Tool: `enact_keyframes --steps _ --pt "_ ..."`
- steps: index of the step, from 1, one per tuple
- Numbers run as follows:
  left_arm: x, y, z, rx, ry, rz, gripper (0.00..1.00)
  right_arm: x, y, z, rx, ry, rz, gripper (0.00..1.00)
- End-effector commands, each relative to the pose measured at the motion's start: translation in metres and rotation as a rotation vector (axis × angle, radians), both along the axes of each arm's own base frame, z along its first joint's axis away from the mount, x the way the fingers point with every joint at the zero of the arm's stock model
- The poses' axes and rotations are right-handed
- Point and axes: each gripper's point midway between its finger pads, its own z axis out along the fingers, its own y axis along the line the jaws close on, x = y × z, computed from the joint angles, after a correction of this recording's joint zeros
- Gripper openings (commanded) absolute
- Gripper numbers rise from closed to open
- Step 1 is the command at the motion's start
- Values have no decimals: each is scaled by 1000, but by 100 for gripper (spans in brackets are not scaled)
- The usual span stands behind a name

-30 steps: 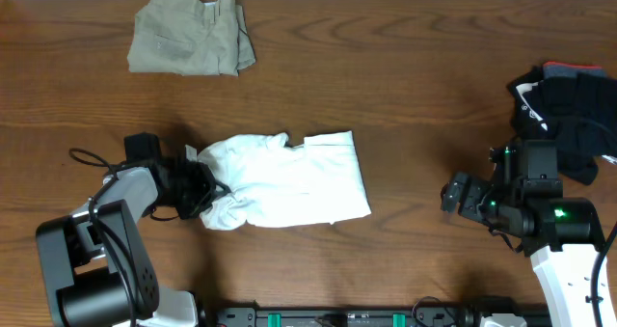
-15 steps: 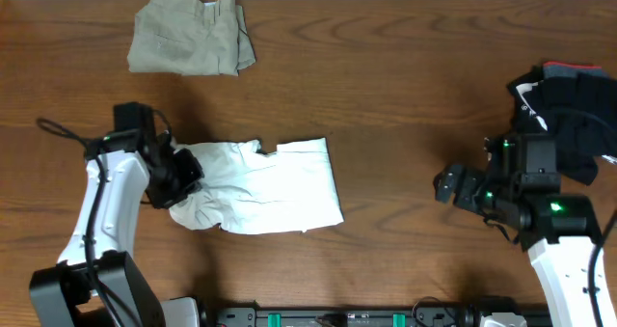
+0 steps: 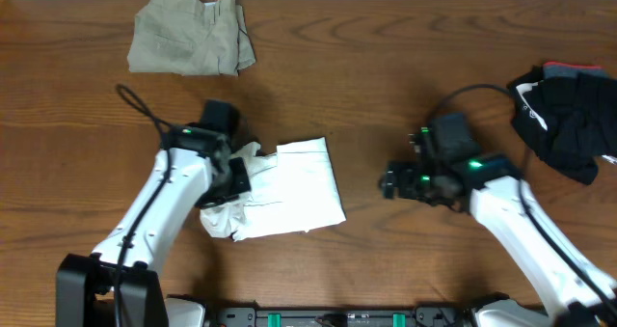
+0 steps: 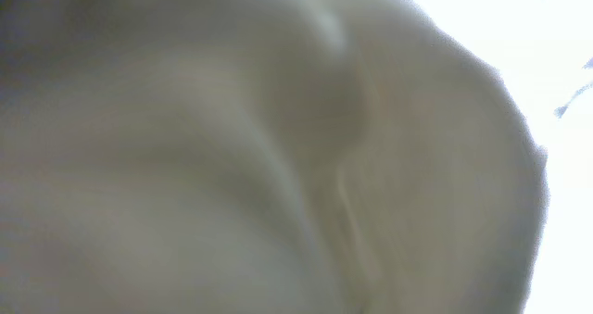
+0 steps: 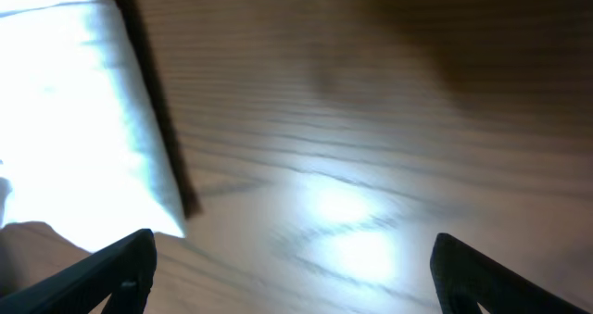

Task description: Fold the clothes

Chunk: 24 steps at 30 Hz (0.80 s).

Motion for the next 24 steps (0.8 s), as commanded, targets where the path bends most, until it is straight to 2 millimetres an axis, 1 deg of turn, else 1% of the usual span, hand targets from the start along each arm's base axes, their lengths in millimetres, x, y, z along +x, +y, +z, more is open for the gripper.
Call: enact_keyframes --steps 1,3,7,8,10,12,13,18,21,24 --pt "6 -11 9 27 -38 -1 6 1 29 -13 37 41 5 91" --pt "6 -19 11 24 -47 -29 6 4 44 -21 52 42 19 90" --pt "5 -30 13 19 -57 -40 6 3 73 -33 89 46 58 82" --pt "5 -32 13 19 -57 -44 5 3 77 -35 94 48 61 78" --pt "5 -34 14 18 -59 -48 6 0 84 -38 98 56 59 62" --pt "5 -34 14 16 -60 -44 6 -2 91 -41 102 61 64 52" --pt "5 -34 14 16 -60 -44 6 -2 93 -43 103 62 67 49" --pt "5 -35 13 9 -59 -38 6 -6 99 -55 95 98 42 44" --pt "7 -37 14 4 -70 -38 6 -7 102 -65 97 123 27 44" --pt "8 -37 14 -1 -72 -37 6 -6 108 -69 125 133 39 43"
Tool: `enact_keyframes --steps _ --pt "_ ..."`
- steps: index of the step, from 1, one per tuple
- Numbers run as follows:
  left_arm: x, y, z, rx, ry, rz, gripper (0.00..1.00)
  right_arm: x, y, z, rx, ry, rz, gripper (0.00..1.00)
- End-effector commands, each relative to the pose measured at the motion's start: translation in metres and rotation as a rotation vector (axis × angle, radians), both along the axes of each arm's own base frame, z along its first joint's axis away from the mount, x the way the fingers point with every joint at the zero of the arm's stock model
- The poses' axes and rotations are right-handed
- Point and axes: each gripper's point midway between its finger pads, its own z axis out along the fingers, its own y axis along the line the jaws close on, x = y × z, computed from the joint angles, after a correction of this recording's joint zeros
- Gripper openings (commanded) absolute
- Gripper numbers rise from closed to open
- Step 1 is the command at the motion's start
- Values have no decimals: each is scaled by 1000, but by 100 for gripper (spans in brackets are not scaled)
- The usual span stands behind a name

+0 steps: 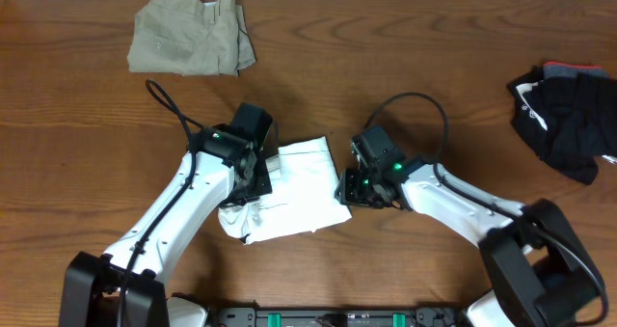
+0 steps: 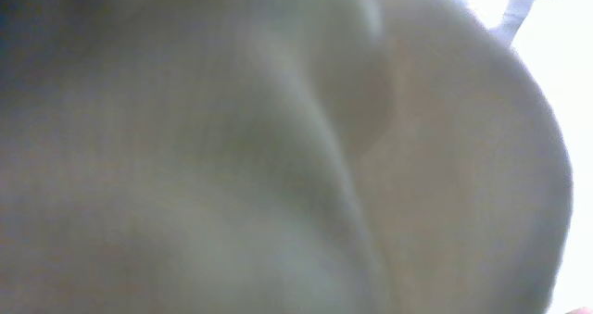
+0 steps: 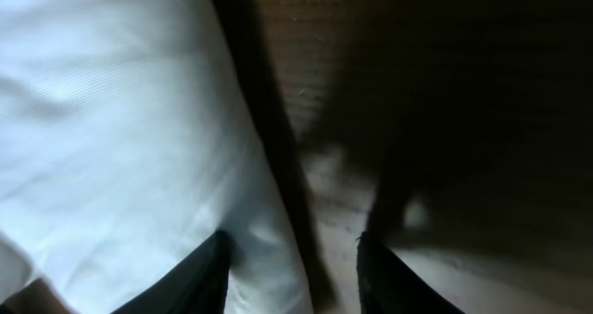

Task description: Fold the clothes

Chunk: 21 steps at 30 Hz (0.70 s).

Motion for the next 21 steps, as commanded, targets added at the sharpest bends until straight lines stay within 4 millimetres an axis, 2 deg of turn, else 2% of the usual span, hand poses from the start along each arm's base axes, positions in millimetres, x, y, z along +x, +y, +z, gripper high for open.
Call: enact_keyframes --steps 1,5,16,21 --pt "7 -4 8 -12 -27 8 6 -3 13 -3 36 29 5 43" --pt "6 -11 8 -16 -35 0 6 -5 21 -6 51 31 22 43" --pt "10 -50 10 -66 -108 -23 6 -21 39 -6 49 34 57 43" --pt "11 -60 11 -80 -127 -50 12 -23 40 -6 47 37 59 45"
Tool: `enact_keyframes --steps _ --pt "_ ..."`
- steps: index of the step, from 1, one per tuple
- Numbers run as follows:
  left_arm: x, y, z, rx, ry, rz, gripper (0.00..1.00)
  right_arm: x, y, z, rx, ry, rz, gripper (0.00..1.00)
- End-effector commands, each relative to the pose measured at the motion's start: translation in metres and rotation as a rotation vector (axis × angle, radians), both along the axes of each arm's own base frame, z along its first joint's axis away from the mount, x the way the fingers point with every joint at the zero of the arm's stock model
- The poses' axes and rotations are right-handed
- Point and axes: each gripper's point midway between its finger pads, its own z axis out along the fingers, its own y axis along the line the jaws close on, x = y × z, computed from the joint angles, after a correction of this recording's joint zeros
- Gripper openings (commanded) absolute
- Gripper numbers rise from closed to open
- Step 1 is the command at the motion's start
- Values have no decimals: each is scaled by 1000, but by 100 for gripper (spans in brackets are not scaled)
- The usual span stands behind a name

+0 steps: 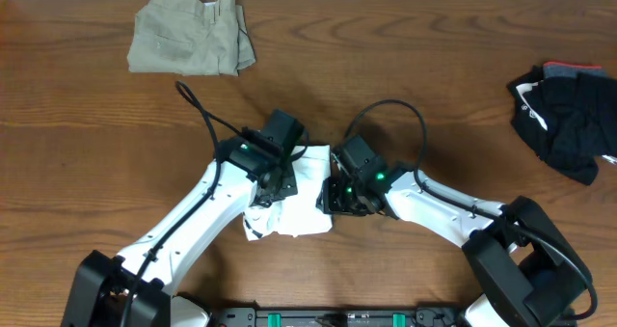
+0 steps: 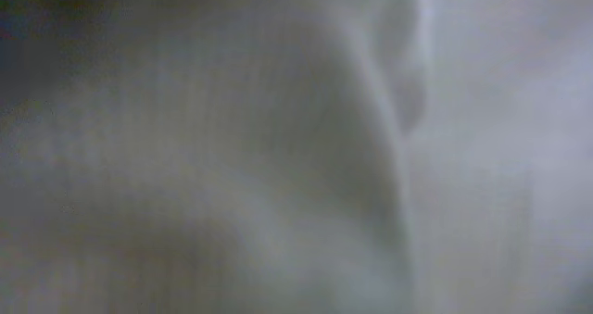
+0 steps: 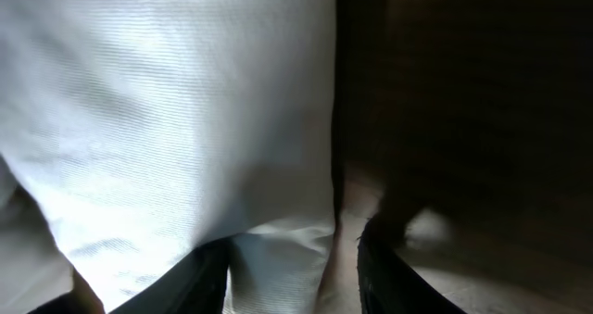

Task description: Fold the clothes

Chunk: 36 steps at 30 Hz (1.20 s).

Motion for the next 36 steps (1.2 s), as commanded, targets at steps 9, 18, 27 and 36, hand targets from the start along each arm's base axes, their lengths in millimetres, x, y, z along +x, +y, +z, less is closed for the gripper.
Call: enact_keyframes --steps 9,18,27,36 --pt "4 -12 9 -22 -29 -7 40 -4 -2 -7 -22 31 -10 48" --pt "-5 -28 9 -111 17 -47 49 3 -12 -8 -31 42 -41 54" --pt "-12 -65 25 -201 -18 -214 54 17 -57 -9 -79 79 -101 62" --pt "-18 -95 83 -301 -161 -317 68 23 -78 0 -79 64 -94 77"
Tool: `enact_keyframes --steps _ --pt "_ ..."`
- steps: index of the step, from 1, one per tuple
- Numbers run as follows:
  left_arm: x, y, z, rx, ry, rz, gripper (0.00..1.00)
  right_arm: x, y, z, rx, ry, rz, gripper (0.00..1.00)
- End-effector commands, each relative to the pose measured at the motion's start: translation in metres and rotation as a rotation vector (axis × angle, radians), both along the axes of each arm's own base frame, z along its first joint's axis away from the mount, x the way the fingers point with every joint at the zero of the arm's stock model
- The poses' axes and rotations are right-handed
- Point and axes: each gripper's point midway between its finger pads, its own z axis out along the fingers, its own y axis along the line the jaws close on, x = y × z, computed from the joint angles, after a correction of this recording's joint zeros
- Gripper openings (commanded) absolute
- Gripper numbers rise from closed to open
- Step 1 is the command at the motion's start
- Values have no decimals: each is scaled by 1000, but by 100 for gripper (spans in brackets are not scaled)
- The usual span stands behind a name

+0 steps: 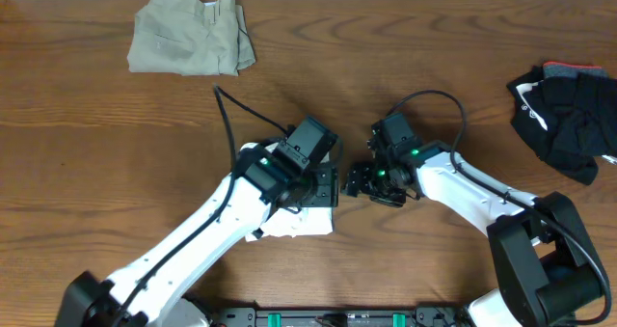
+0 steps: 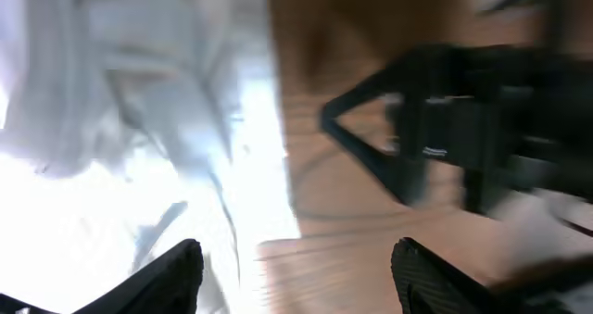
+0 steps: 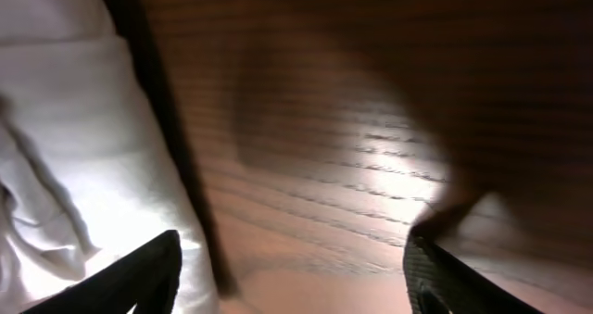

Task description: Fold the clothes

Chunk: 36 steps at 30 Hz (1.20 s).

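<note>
The white garment (image 1: 299, 221) lies folded at the table's middle, mostly covered by my left arm. My left gripper (image 1: 328, 184) hovers over the garment's right edge. It is open, with bright cloth (image 2: 139, 147) under its left finger and bare wood under the right, as the left wrist view shows (image 2: 301, 277). My right gripper (image 1: 359, 180) is just right of the garment and also open (image 3: 296, 277). It sits over bare wood, with the cloth edge (image 3: 65, 166) to its left. The two grippers face each other closely.
Folded khaki shorts (image 1: 188, 33) lie at the back left. A heap of black clothes (image 1: 569, 115) sits at the right edge. The wooden table (image 1: 116, 153) is bare to the left and between the heap and my right arm.
Both grippers have opened and let go of the white garment. The left one now sits at the garment's right edge. The right one has drawn back to the right, off the cloth.
My left gripper held the garment's left part while the right stood open far to the right. The right gripper then closed in on the right edge as the left moved rightward with its cloth. The garment got narrower, and now lies compact with both grippers open.
</note>
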Motion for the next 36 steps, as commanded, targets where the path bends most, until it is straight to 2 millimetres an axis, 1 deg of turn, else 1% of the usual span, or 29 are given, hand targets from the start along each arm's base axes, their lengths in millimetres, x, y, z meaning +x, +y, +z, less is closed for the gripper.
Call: enact_keyframes --steps 1,4,6,8,10,11,12,14,15,16,18,20,21,23,25,27,31,36 --pt "-3 -9 36 -75 -82 -40 69 0 -12 -3 -44 -25 23 77" --pt "-10 -4 61 -118 -135 -49 69 3 -8 8 -20 -64 48 77" --pt "-15 3 81 -150 -189 -55 70 6 -5 23 8 -97 53 77" --pt "-18 19 100 -162 -251 -23 78 8 4 45 74 -148 82 77" --pt "-20 42 113 -144 -310 30 86 10 18 75 174 -219 123 76" --pt "-20 58 117 -120 -335 75 88 10 26 92 236 -260 148 73" --pt "-20 73 119 -96 -347 130 88 9 33 107 293 -296 171 68" --pt "-20 102 119 -46 -350 258 88 8 50 140 416 -375 225 52" --pt "-21 112 117 -32 -345 294 88 6 59 155 479 -416 261 45" --pt "-20 120 114 -19 -335 321 88 4 67 166 521 -437 280 41" --pt "-18 130 104 7 -308 363 89 2 79 176 560 -445 275 38" --pt "-14 137 91 36 -269 394 89 2 88 172 550 -442 270 39" --pt "-12 141 82 55 -241 411 89 1 91 167 533 -434 264 39" --pt "-7 147 65 97 -184 441 89 0 95 154 492 -410 242 38" --pt "-2 153 51 135 -133 464 89 -1 100 138 450 -377 230 36" --pt "4 156 36 173 -77 481 89 -4 105 126 434 -348 237 35" --pt "17 156 8 229 9 490 89 -5 107 95 380 -273 217 32" --pt "36 153 -26 262 80 497 89 -1 103 73 320 -249 195 32"
